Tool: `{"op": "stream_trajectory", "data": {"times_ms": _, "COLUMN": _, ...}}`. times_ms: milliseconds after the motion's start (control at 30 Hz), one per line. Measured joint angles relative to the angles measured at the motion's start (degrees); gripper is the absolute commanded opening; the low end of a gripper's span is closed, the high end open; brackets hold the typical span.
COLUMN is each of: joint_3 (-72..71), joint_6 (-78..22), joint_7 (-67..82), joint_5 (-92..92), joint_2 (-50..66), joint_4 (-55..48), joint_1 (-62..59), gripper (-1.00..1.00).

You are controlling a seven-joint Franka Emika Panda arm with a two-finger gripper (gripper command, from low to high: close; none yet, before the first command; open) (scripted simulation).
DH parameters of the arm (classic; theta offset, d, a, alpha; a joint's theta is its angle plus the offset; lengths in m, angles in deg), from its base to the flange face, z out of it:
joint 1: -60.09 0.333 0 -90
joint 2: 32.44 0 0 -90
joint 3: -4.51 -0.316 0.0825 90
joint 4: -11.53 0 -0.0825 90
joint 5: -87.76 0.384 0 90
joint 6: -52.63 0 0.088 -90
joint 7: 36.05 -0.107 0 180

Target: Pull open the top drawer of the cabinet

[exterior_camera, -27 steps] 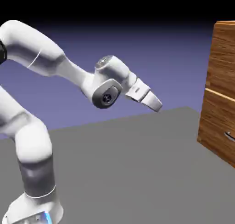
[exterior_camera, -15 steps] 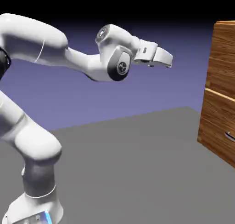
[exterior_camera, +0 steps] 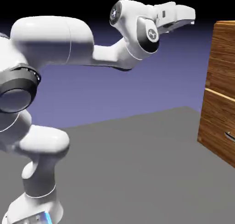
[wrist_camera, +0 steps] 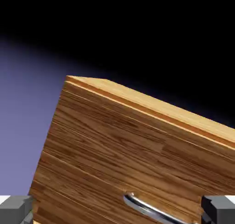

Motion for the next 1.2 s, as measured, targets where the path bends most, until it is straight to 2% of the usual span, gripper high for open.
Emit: {"op": "stream_trajectory", "data": {"times_ms": 1200, "joint_3": 69.24, "joint_6": 1.68, "joint_7": -22.87, "joint_5": -86.63, "joint_2": -6.75, "joint_4": -54.24, "joint_1": 74.75, "gripper": 0.0}}
